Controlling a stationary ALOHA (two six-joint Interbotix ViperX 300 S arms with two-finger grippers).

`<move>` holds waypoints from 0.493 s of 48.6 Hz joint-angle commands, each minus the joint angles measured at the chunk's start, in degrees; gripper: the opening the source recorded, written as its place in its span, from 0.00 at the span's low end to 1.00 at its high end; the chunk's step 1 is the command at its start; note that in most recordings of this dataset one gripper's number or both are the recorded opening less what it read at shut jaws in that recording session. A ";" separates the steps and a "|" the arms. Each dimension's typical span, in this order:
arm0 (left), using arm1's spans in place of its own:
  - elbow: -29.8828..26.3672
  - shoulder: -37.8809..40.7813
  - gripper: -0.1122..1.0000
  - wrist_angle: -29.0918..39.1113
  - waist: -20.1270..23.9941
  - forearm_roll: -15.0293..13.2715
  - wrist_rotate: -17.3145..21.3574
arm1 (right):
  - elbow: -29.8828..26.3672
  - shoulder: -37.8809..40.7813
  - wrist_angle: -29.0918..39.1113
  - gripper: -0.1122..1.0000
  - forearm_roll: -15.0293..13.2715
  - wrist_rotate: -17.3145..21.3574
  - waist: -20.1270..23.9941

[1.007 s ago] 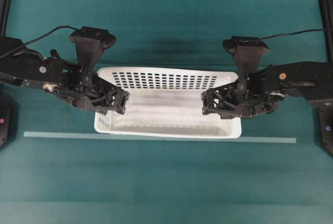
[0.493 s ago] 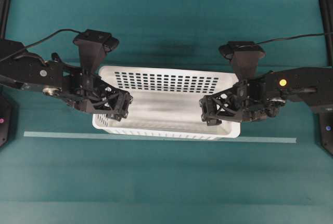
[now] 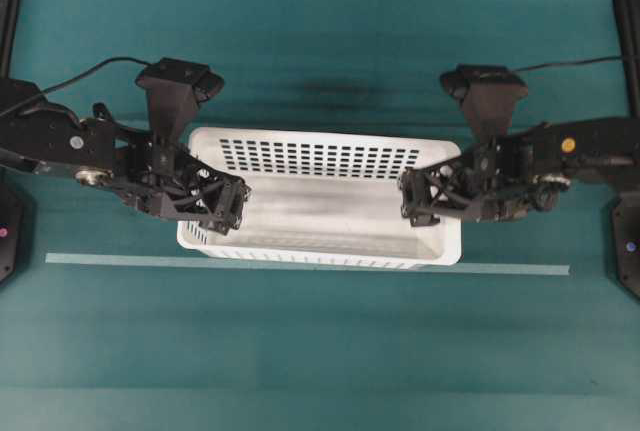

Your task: Lift the white basket with both hands.

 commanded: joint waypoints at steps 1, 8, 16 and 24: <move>-1.23 -0.70 0.93 -0.18 -0.35 0.09 0.35 | -0.88 -0.97 -0.18 0.98 -0.18 -0.53 0.00; -1.67 -4.04 0.93 -0.18 -0.35 0.09 1.23 | -0.53 -4.83 0.97 0.98 -0.18 -1.41 -0.44; -0.53 -9.76 0.93 1.58 -0.53 0.09 3.43 | 0.09 -9.84 2.72 0.98 -0.18 -2.55 -1.67; 0.35 -15.38 0.93 4.92 -0.44 0.18 3.52 | 1.32 -16.17 2.55 0.98 -0.18 -3.60 -2.20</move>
